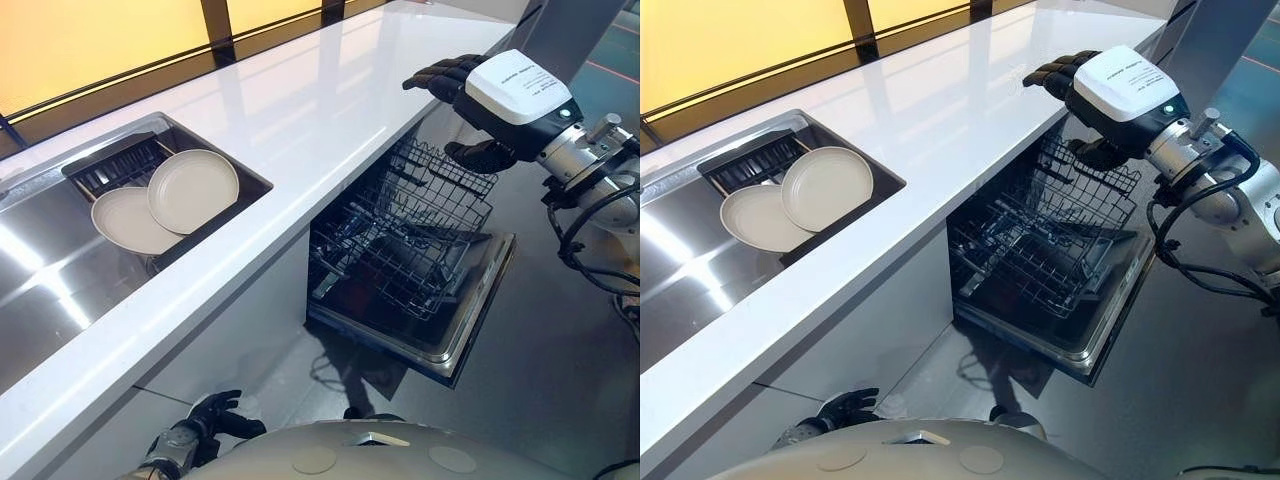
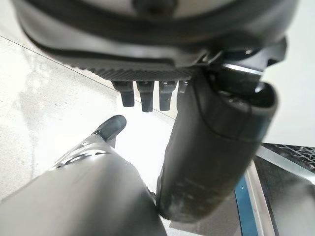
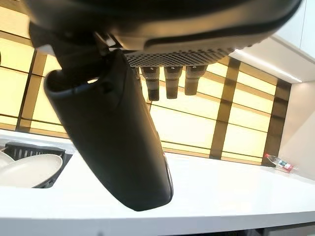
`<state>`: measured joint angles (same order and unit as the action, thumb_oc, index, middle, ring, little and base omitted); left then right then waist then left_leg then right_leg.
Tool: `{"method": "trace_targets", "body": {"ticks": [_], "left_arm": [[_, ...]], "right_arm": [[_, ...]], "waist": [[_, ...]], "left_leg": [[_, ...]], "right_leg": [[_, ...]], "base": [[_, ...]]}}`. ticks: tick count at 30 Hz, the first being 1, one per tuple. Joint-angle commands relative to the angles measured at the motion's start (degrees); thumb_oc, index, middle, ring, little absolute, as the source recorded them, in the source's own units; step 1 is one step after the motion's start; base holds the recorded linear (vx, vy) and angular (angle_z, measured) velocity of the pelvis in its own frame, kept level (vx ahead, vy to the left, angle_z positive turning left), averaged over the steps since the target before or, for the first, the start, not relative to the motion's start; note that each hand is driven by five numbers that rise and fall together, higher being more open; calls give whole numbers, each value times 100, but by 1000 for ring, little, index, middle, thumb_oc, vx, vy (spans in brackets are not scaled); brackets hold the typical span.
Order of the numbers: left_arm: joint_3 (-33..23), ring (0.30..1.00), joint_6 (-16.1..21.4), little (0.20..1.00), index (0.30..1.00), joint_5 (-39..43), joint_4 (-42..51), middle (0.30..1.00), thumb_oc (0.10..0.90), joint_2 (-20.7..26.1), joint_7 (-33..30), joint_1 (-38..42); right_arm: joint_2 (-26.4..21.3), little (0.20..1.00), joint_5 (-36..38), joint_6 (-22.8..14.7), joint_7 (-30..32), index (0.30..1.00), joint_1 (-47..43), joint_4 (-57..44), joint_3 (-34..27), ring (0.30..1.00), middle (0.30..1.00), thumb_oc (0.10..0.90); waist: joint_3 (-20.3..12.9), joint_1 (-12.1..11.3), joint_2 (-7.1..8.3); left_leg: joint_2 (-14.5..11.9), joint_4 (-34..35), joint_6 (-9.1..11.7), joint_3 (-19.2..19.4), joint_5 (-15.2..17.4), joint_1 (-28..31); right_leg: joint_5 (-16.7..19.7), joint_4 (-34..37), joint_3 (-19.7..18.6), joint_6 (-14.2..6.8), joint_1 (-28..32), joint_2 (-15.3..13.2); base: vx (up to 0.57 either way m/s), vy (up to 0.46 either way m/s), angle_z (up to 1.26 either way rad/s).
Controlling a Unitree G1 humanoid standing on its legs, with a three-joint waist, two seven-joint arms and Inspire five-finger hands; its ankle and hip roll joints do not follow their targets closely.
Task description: Pick up plates and place into dishwasher.
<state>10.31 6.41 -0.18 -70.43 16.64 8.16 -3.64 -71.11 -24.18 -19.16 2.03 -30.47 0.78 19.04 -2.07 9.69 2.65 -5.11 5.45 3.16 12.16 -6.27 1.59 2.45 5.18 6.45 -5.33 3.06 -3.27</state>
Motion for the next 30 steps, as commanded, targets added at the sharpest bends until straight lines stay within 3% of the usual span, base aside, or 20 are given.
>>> {"method": "trace_targets", "body": {"ticks": [1,3,5,9,11,14,15,16,17,19,20,21,22,23,26,30], "left_arm": [[79,900,152,900,900,-178,-16,900,800,414,54,93],[119,900,196,900,900,-160,-34,900,800,387,49,71],[139,900,210,900,900,-34,-28,900,800,366,25,84],[272,900,146,900,900,265,-92,900,800,257,-77,271],[349,900,132,900,900,354,-129,900,800,224,-123,323],[425,900,107,900,900,494,-170,900,800,192,-185,341],[446,900,107,900,900,516,-194,900,800,180,-179,311],[462,900,110,900,900,526,-207,900,800,175,-182,311],[499,900,124,900,900,543,-234,900,800,167,-185,299],[619,900,218,900,900,671,-365,900,800,146,-211,300],[636,900,305,900,900,690,-481,900,800,130,-216,295],[648,900,324,900,900,698,-504,900,800,121,-222,300],[657,900,345,900,900,714,-527,900,800,103,-238,300],[644,900,339,900,900,727,-508,900,800,103,-246,283],[645,900,235,900,900,671,-412,900,800,119,-249,255],[706,900,218,900,900,546,-457,900,800,170,-246,218]], "right_arm": [[139,900,572,64,557,900,-975,253,-234,900,900,800],[373,900,1438,319,520,900,-881,283,-423,900,900,800],[848,900,2756,717,398,900,-699,291,-746,900,900,800],[2383,900,4724,1266,-15,900,-511,377,-1249,900,900,800],[2891,900,5095,1413,-21,900,-568,411,-1292,900,900,800],[3233,900,5899,1555,5,900,-676,397,-1344,900,900,800],[3366,200,7249,1765,-156,300,-731,418,-1446,300,300,100],[3437,200,7451,1815,-176,300,-739,423,-1479,300,300,100],[3554,200,8181,1897,-150,300,-740,421,-1534,300,300,100],[3932,200,9869,1975,-194,300,-747,469,-1765,300,300,100],[4297,225,11366,1928,-263,321,-625,256,-1954,321,321,125],[4413,801,11531,1920,-268,815,-588,153,-2005,815,815,701],[4545,900,11738,1833,-287,900,-535,4,-2072,900,900,800],[4621,900,11825,1589,-232,900,-470,-235,-2136,900,900,800],[4605,900,11593,1337,-88,900,-401,-456,-2262,900,900,800],[4283,900,10777,1493,-209,900,-395,-359,-2451,900,900,800]], "waist": [[-238,-281,22],[-208,-275,4],[-174,-262,-18],[-74,-249,-84],[-65,-257,-97],[-72,-263,-102],[-76,-272,-112],[-90,-281,-114],[-89,-286,-112],[-125,-308,-119],[-141,-319,-123],[-161,-331,-127],[-168,-341,-134],[-186,-350,-129],[-215,-371,-121],[-238,-360,-110]], "left_leg": [[327,-111,-147,180,727,140],[318,-107,-142,191,724,160],[313,-93,-145,220,722,192],[305,-112,-176,251,759,243],[302,-107,-179,252,770,257],[282,-106,-174,309,761,266],[278,-115,-181,322,781,293],[274,-109,-179,329,767,279],[273,-115,-182,323,795,307],[264,-106,-179,323,787,312],[260,-118,-190,315,817,327],[254,-112,-188,318,791,295],[250,-113,-189,307,789,283],[255,-111,-199,280,783,267],[257,-110,-208,248,780,236],[251,-101,-193,212,754,187]], "right_leg": [[-420,-697,-47,-58,-424,326],[-411,-693,-53,-68,-403,322],[-398,-681,-69,-67,-383,326],[-413,-707,-69,-27,-355,315],[-410,-693,-50,-18,-339,315],[-411,-684,-3,-12,-324,304],[-440,-710,17,-14,-303,290],[-427,-710,19,-8,-322,293],[-457,-728,36,-10,-300,288],[-459,-734,41,-6,-296,295],[-505,-753,54,-10,-265,295],[-484,-752,52,-5,-297,300],[-487,-763,50,-10,-305,304],[-488,-768,32,-13,-313,310],[-480,-753,17,-10,-318,316],[-473,-774,27,-10,-350,312]], "base": [[0,0,0],[0,0,0],[-11,15,-5],[-35,39,-8],[0,0,0],[6,12,5],[10,16,7],[28,14,7],[24,0,5],[44,1,4],[31,-6,2],[0,0,0],[9,-14,3],[0,0,0],[15,-6,12],[3,-8,9]]}}
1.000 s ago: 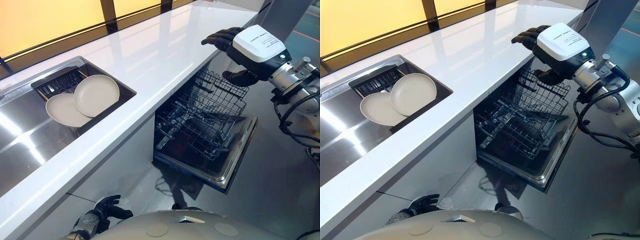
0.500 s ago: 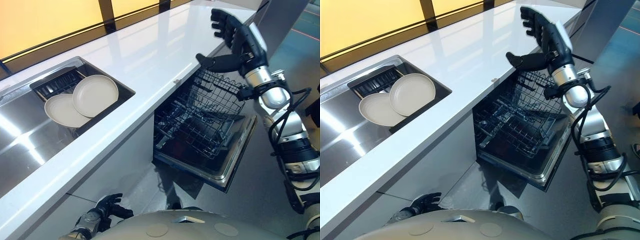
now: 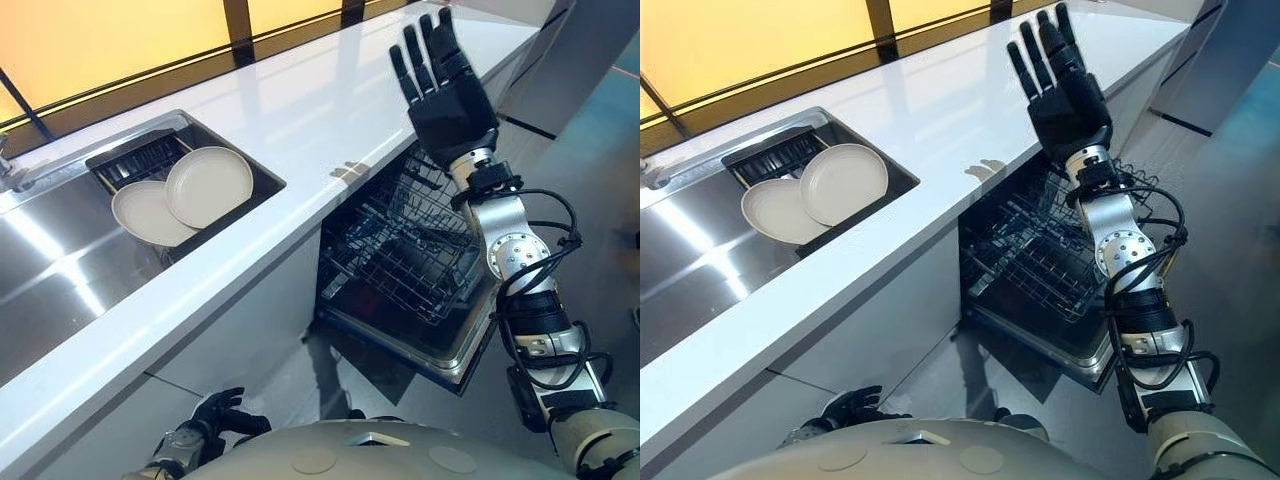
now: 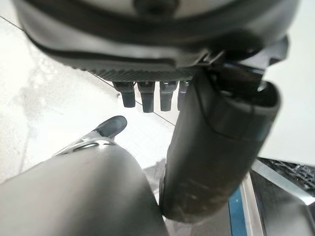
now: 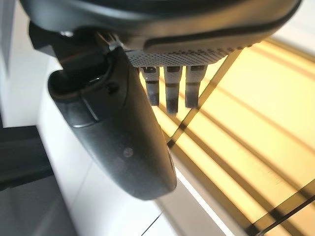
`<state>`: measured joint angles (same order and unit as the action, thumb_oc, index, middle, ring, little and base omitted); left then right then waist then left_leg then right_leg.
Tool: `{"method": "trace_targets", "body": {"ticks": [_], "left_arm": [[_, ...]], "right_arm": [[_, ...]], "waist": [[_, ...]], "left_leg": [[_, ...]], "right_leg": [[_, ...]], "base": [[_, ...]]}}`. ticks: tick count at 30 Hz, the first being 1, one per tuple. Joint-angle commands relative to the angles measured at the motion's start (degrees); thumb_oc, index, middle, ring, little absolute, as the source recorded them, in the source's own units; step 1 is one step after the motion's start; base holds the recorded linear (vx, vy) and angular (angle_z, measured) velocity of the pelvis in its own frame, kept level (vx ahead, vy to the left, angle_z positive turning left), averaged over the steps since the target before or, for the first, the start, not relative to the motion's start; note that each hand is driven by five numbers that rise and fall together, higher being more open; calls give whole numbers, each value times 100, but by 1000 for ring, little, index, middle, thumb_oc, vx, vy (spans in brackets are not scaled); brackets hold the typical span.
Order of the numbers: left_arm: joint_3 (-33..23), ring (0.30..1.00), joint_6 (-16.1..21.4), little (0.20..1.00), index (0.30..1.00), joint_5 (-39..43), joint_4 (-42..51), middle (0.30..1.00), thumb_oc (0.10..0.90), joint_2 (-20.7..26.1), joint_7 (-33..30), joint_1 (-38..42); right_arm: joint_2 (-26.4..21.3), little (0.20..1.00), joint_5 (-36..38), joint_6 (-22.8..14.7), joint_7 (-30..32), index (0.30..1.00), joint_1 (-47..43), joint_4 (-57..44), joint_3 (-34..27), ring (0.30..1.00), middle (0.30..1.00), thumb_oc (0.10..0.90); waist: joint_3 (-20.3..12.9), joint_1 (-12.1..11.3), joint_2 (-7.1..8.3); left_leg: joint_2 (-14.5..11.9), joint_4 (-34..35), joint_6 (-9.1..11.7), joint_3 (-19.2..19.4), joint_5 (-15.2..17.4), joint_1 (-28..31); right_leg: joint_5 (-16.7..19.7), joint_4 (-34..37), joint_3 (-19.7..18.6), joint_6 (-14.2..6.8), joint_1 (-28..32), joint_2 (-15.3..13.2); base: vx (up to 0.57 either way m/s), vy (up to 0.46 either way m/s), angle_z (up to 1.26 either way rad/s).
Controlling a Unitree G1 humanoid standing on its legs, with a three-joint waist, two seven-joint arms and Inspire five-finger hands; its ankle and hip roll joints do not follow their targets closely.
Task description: Pick up plates and place into dishwasher.
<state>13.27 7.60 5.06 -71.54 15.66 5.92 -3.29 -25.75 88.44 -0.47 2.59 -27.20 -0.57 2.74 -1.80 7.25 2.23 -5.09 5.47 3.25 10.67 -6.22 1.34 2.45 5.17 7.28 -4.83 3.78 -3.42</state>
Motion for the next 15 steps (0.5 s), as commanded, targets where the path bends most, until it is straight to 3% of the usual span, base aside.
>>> {"method": "trace_targets", "body": {"ticks": [1,3,6,10,15], "left_arm": [[425,900,128,900,900,48,-376,900,800,276,-26,179],[409,900,183,900,900,43,-407,900,800,285,-24,159],[345,900,152,900,900,93,-272,900,800,322,-22,125],[240,900,193,900,900,161,-219,900,800,304,-31,95],[58,900,93,900,900,18,-102,900,800,221,-70,71]], "right_arm": [[-370,900,-653,-286,-398,900,-707,-155,-847,900,900,800],[-570,900,-1156,-246,-532,900,-668,-70,-862,900,900,800],[-1204,900,-3280,-562,-308,900,-572,164,-805,900,900,800],[-1634,900,-4417,-873,-36,900,-547,271,-857,900,900,800],[-2336,900,-7882,-1485,976,900,-430,165,-876,900,900,800]], "waist": [[-270,-97,-68],[-287,-68,-63],[-276,-4,-52],[-290,65,-46],[-241,104,-33]], "left_leg": [[253,-100,-199,352,751,210],[261,-97,-195,355,753,215],[285,-113,-207,376,777,231],[289,-98,-215,421,758,219],[283,-100,-210,415,748,212]], "right_leg": [[-476,-783,-54,-58,-435,327],[-469,-778,-61,-57,-443,332],[-480,-782,-90,-62,-440,332],[-446,-763,-130,-45,-487,351],[-442,-763,-138,-48,-488,364]], "base": [[2,-7,8],[4,-4,2],[2,2,-4],[4,1,-3],[-10,-4,-5]]}}
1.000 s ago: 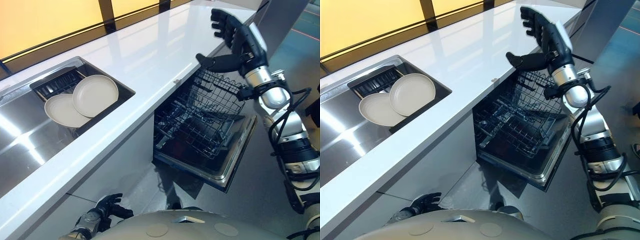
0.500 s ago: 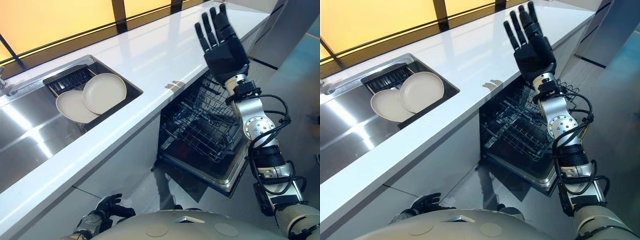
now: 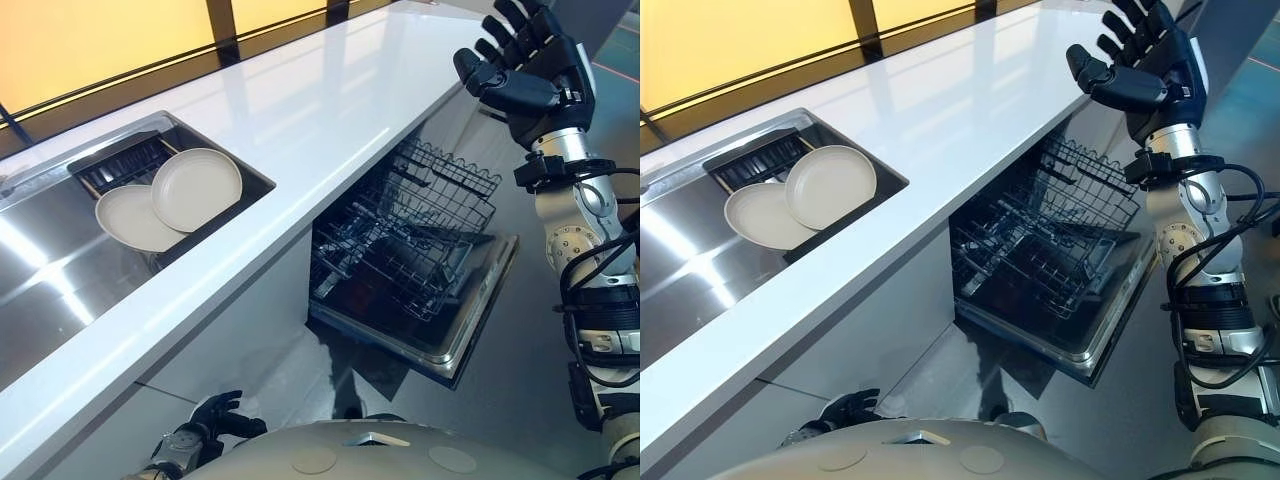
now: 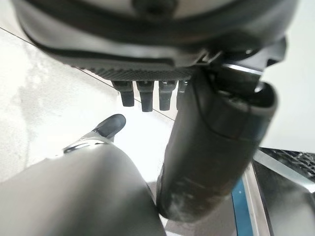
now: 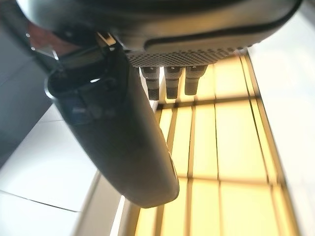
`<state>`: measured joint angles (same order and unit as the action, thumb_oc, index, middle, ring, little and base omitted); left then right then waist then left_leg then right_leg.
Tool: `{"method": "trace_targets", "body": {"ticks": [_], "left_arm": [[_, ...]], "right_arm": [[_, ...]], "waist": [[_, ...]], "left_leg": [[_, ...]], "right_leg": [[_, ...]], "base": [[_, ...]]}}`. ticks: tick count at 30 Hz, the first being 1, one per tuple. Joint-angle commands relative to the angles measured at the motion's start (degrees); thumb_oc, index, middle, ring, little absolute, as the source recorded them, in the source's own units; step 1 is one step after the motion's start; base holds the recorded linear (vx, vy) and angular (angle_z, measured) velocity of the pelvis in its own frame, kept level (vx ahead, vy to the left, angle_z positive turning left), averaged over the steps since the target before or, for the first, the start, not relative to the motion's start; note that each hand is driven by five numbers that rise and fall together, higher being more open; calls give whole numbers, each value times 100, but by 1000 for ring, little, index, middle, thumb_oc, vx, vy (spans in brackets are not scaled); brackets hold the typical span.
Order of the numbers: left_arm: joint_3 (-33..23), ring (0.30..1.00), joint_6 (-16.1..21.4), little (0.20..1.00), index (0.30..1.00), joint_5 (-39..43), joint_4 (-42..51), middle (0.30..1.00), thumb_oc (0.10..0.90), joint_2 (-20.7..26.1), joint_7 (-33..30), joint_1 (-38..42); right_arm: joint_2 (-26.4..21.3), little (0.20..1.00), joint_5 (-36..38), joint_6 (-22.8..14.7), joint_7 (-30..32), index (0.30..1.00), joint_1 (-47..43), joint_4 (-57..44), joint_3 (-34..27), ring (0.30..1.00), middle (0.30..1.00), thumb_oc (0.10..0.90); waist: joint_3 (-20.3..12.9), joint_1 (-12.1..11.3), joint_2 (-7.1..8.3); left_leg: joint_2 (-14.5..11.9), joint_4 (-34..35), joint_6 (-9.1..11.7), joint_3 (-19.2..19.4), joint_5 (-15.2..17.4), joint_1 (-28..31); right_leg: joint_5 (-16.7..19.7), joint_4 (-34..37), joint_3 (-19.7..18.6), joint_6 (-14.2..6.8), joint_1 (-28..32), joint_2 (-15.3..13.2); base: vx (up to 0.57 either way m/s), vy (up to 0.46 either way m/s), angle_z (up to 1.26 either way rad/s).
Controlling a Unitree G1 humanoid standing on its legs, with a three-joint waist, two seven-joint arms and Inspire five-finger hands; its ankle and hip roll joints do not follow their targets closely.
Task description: Pick up plates and place into dishwasher.
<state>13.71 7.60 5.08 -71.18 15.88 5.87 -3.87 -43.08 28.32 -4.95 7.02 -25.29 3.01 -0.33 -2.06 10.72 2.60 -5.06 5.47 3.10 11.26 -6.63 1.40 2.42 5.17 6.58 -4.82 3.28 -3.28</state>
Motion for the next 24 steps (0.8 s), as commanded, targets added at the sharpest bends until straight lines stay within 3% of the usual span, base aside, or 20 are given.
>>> {"method": "trace_targets", "body": {"ticks": [1,2,3,6,8,9,10,14,16,17,20,22,24], "left_arm": [[-24,900,71,900,900,-21,-121,900,800,204,-54,132],[-114,900,31,900,900,-101,-87,900,800,224,-28,124],[-195,900,6,900,900,-182,-57,900,800,240,-7,108],[-345,900,-2,900,900,-328,-24,900,800,343,74,58],[-396,900,8,900,900,-409,-50,900,800,383,111,63],[-382,900,14,900,900,-410,-61,900,800,408,112,64],[-366,900,13,900,900,-397,-62,900,800,418,107,66],[-327,900,-6,900,900,-345,-82,900,800,408,102,117],[-338,900,-3,900,900,-340,-70,900,800,402,115,117],[-336,900,-9,900,900,-315,-57,900,800,391,114,116],[-329,900,-62,900,900,-266,-31,900,800,390,105,136],[-332,900,-99,900,900,-270,-20,900,800,382,101,144],[-336,900,-137,900,900,-272,-12,900,800,380,88,152]], "right_arm": [[-746,900,-2376,-1006,572,900,-611,-217,-543,900,900,800],[-1115,900,-3293,-1024,710,900,-579,-242,-472,900,900,800],[-1486,900,-3723,-1026,698,900,-555,-251,-359,900,900,800],[-2350,900,-3768,-920,-120,900,-613,-424,24,900,900,800],[-2684,900,-3888,-956,-399,900,-762,-453,374,900,900,800],[-2829,730,-3821,-956,-554,754,-894,-469,590,754,754,630],[-2887,200,-3761,-922,-631,300,-983,-491,689,300,300,100],[-2843,200,-3680,-1002,-899,300,-1504,-280,1296,300,300,100],[-2778,409,-3718,-1004,-961,479,-1609,-231,1429,479,479,309],[-2708,636,-3818,-992,-1000,674,-1674,-183,1536,674,674,536],[-2598,724,-3959,-1070,-971,749,-1813,-1,1719,749,749,624],[-2525,900,-4018,-1098,-922,900,-1874,117,1796,900,900,800],[-2465,900,-4045,-1113,-916,900,-1919,209,1844,900,900,800]], "waist": [[-218,-245,-68],[-208,-245,-58],[-212,-248,-52],[-248,-266,-12],[-265,-280,16],[-280,-297,36],[-287,-306,52],[-285,-330,80],[-283,-342,78],[-280,-361,75],[-266,-404,71],[-257,-435,71],[-250,-460,81]], "left_leg": [[279,-98,-193,350,786,199],[279,-98,-186,338,783,205],[276,-102,-178,340,776,195],[279,-103,-164,334,754,163],[283,-103,-161,320,746,141],[281,-102,-156,315,742,128],[281,-102,-152,311,739,124],[265,-107,-125,314,720,122],[262,-107,-121,313,721,130],[264,-106,-123,311,722,135],[264,-98,-124,290,719,134],[266,-90,-125,257,718,135],[264,-89,-122,236,716,135]], "right_leg": [[-435,-764,-63,-49,-446,351],[-439,-768,-53,-55,-438,348],[-442,-770,-50,-58,-438,349],[-450,-765,-60,-58,-451,355],[-453,-755,-64,-52,-457,362],[-452,-749,-56,-51,-464,364],[-449,-745,-50,-50,-464,367],[-448,-752,-18,-42,-459,369],[-452,-754,-14,-42,-453,370],[-453,-745,-18,-40,-442,371],[-450,-737,-8,-41,-434,365],[-451,-732,9,-40,-424,362],[-454,-733,16,-45,-414,357]], "base": [[0,0,0],[0,0,0],[0,0,0],[0,0,0],[-7,-5,-2],[-10,-11,-3],[-7,-13,-3],[0,0,0],[6,-2,4],[4,6,6],[-3,13,8],[-4,17,4],[0,0,0]]}}
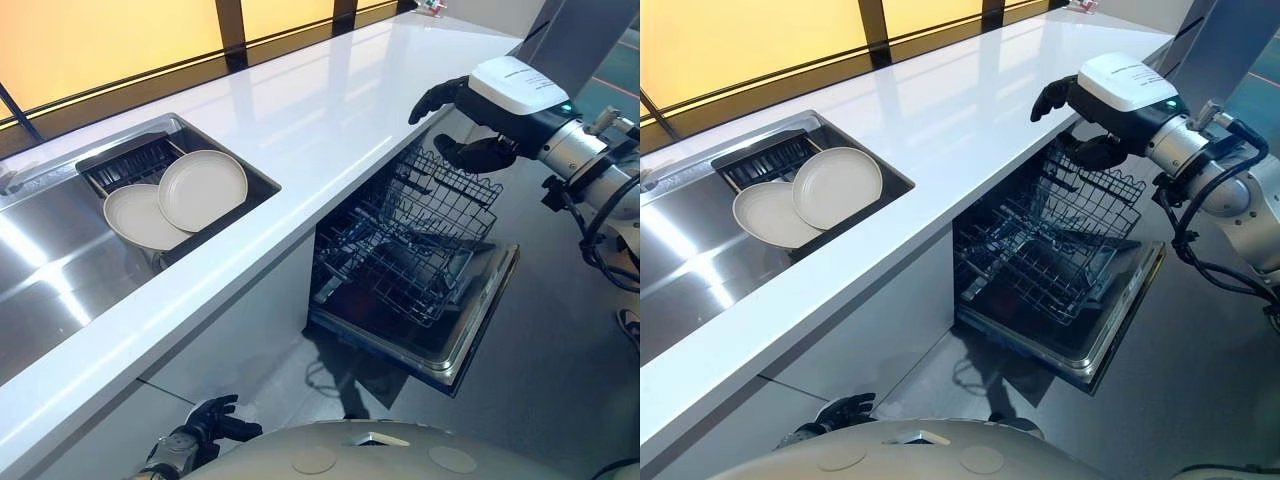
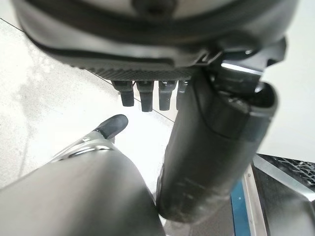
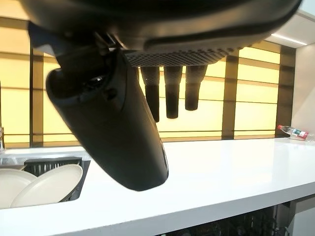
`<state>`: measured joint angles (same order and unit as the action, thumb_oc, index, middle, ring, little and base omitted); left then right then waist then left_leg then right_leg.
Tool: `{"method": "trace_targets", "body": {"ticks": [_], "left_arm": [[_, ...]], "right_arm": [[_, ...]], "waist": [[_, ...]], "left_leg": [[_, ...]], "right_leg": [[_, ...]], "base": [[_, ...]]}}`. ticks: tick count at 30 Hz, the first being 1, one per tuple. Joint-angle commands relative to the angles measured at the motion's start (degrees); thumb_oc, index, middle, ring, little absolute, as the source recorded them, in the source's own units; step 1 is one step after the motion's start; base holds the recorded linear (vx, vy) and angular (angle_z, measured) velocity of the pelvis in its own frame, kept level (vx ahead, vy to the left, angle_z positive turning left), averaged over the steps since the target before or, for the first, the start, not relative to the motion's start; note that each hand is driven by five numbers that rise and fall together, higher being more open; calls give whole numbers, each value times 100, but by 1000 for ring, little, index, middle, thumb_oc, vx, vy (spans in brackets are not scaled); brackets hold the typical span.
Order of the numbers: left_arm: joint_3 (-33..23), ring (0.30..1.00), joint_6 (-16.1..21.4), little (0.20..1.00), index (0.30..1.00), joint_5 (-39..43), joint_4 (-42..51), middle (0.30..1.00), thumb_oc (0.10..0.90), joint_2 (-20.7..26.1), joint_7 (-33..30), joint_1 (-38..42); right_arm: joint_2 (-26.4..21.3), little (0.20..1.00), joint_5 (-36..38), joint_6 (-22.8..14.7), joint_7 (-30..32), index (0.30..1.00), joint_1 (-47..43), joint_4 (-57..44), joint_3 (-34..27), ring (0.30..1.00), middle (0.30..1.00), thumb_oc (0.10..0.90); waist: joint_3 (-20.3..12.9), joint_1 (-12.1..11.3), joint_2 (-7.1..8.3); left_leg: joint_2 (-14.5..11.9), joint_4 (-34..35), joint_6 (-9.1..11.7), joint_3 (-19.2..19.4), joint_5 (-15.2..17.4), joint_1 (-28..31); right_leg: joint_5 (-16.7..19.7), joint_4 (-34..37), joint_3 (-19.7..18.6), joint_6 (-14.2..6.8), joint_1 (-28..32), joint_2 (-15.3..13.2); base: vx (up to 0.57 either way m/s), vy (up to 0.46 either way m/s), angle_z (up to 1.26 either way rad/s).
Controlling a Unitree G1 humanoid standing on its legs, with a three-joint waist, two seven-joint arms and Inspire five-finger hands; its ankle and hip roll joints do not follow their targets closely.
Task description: Pick up plates and place into dishwasher.
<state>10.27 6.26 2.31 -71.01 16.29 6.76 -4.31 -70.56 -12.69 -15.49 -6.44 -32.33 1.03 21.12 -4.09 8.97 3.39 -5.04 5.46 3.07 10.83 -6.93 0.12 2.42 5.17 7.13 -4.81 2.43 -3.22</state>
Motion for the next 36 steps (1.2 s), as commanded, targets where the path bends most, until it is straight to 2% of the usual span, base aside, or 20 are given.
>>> {"method": "trace_targets", "body": {"ticks": [1,5,6,7,10,11,12,15,18,20,23,24,26,27,28,29,30,32,33,36], "left_arm": [[-11,900,-16,900,900,-9,-34,900,800,350,11,196],[-50,900,0,900,900,-30,-41,900,800,380,40,170],[-59,900,13,900,900,-40,-47,900,800,387,44,161],[-65,900,20,900,900,-42,-52,900,800,389,44,157],[-111,900,92,900,900,-61,-78,900,800,409,34,106],[-115,900,103,900,900,-63,-81,900,800,412,34,98],[-121,900,111,900,900,-71,-79,900,800,413,24,92],[-120,900,89,900,900,-71,-66,900,800,417,24,112],[-117,900,74,900,900,-88,-57,900,800,425,43,117],[-105,900,70,900,900,-89,-45,900,800,433,68,112],[-113,900,72,900,900,-138,-40,900,800,419,68,110],[-112,900,66,900,900,-144,-39,900,800,417,69,115],[-113,900,50,900,900,-166,-22,900,800,418,67,131],[-103,900,40,900,900,-178,-18,900,800,421,77,141],[-77,900,30,900,900,-193,-15,900,800,424,85,154],[-53,900,26,900,900,-197,-14,900,800,425,86,164],[-29,900,15,900,900,-193,-12,900,800,426,88,176],[1,900,12,900,900,-170,-8,900,800,419,91,196],[11,900,-3,900,900,-161,-7,900,800,409,90,208],[24,900,-11,900,900,-157,-2,900,800,402,103,209]], "right_arm": [[310,326,117,-102,430,408,-1248,486,-258,408,408,226],[444,200,96,10,484,300,-1369,707,-143,300,300,100],[470,711,94,54,493,738,-1393,739,-120,738,738,611],[483,900,98,79,499,900,-1404,746,-111,900,900,800],[558,900,45,114,575,900,-1432,781,-75,900,900,800],[560,266,52,98,594,356,-1435,779,-69,356,356,166],[570,200,73,103,587,300,-1443,775,-61,300,300,100],[590,200,54,144,603,300,-1453,747,-37,300,300,100],[598,513,20,173,572,568,-1425,740,-48,568,568,413],[584,900,-13,104,609,900,-1402,729,-60,900,900,800],[572,807,-40,14,536,820,-1368,718,-82,820,820,707],[572,277,-35,7,501,366,-1360,719,-85,366,366,177],[540,529,76,-36,329,582,-1336,747,-64,582,582,429],[531,900,109,-70,269,900,-1339,765,-46,900,900,800],[529,793,107,-96,217,808,-1356,781,-7,808,808,693],[534,282,95,-109,170,371,-1370,784,21,371,371,182],[541,200,98,-140,97,300,-1395,795,68,300,300,100],[534,859,134,-209,-22,865,-1463,784,164,865,865,759],[531,216,173,-207,-114,314,-1529,784,223,314,314,116],[525,343,260,-212,-156,422,-1593,804,310,422,422,243]], "waist": [[-42,-309,10],[-18,-383,38],[-17,-396,47],[-19,-400,50],[-16,-439,82],[-16,-443,87],[-14,-447,93],[-4,-450,94],[-3,-444,88],[-4,-433,74],[-13,-426,65],[-15,-425,64],[-19,-419,71],[-19,-418,74],[-20,-416,77],[-22,-414,80],[-23,-412,84],[-21,-406,87],[-30,-406,93],[-43,-405,99]], "left_leg": [[259,-87,-118,260,744,261],[269,-71,-122,195,733,238],[268,-68,-121,186,730,231],[267,-67,-121,183,728,227],[268,-57,-123,154,718,206],[270,-57,-125,150,718,203],[270,-52,-128,147,718,203],[272,-51,-132,138,720,200],[274,-49,-136,125,727,207],[272,-50,-134,135,733,219],[271,-51,-131,147,740,230],[271,-50,-131,147,740,230],[272,-63,-130,159,740,225],[271,-67,-130,164,742,226],[272,-70,-130,165,742,224],[274,-72,-130,165,741,221],[274,-73,-131,163,739,219],[270,-68,-129,162,742,232],[266,-69,-126,166,747,240],[264,-69,-125,170,747,248]], "right_leg": [[-456,-732,-30,-47,-321,346],[-451,-717,-20,-50,-316,338],[-450,-715,-19,-50,-320,338],[-449,-714,-20,-49,-323,339],[-445,-699,-43,-50,-331,342],[-445,-698,-48,-49,-334,344],[-445,-693,-58,-46,-335,348],[-443,-695,-73,-48,-342,346],[-446,-697,-86,-48,-340,348],[-445,-700,-87,-52,-340,343],[-441,-686,-97,-58,-332,341],[-440,-684,-99,-59,-332,341],[-441,-683,-106,-54,-333,340],[-442,-684,-108,-53,-332,340],[-443,-686,-110,-51,-334,340],[-443,-688,-113,-50,-339,343],[-446,-693,-116,-45,-343,347],[-449,-701,-115,-36,-346,353],[-450,-697,-114,-35,-339,352],[-448,-680,-122,-30,-322,358]], "base": [[0,0,0],[0,-1,1],[1,-6,5],[4,-9,12],[9,-16,14],[10,-16,6],[0,0,0],[0,0,0],[0,0,0],[0,0,0],[0,0,0],[0,0,0],[0,0,0],[0,0,0],[0,0,0],[0,0,0],[0,0,0],[0,0,0],[0,0,0],[0,0,0]]}}
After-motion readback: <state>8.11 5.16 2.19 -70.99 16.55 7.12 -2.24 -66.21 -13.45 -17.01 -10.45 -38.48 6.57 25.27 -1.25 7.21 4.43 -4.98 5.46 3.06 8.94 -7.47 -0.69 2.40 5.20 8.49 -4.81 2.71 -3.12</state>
